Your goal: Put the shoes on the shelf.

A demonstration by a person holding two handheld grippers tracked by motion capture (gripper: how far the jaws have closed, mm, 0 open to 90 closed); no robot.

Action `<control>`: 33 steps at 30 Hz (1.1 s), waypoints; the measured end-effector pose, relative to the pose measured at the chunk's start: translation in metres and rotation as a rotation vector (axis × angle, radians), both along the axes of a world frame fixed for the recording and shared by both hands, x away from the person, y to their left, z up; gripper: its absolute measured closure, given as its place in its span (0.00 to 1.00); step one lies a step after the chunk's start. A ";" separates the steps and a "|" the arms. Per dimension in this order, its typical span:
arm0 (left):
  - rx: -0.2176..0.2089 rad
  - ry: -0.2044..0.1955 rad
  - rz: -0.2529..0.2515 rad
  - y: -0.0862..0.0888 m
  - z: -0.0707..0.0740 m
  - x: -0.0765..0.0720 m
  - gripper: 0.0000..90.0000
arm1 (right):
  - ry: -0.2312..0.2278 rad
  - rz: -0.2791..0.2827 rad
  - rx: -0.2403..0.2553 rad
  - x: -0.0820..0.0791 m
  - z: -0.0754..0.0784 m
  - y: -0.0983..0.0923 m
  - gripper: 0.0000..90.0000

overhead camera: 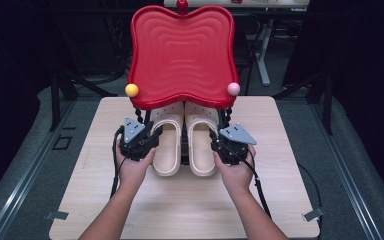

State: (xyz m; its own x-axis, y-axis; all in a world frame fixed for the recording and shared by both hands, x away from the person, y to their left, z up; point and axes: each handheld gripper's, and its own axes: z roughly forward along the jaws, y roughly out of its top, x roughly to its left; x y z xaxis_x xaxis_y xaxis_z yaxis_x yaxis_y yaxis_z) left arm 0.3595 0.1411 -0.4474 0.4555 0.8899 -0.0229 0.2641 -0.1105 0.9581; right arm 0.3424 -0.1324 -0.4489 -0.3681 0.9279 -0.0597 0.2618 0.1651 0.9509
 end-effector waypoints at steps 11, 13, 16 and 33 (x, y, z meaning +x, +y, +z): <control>-0.038 0.006 -0.006 0.002 -0.002 0.000 0.63 | -0.009 0.009 0.009 -0.003 0.001 -0.003 0.75; -0.036 0.007 -0.005 0.002 -0.002 -0.001 0.62 | -0.010 0.010 0.009 -0.004 0.001 -0.003 0.74; -0.043 0.002 -0.005 0.002 -0.001 -0.002 0.61 | -0.014 0.010 0.007 -0.005 0.002 -0.004 0.74; -0.044 -0.016 -0.036 0.008 0.006 -0.022 0.59 | -0.043 0.044 -0.003 -0.025 0.011 -0.013 0.71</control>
State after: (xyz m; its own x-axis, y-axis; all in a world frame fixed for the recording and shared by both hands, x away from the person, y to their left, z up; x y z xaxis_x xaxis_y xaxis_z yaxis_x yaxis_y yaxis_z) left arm 0.3376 0.1494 -0.4414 0.4879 0.8712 -0.0542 0.2451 -0.0772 0.9664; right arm 0.3179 -0.1454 -0.4377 -0.4056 0.9106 -0.0788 0.2130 0.1780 0.9607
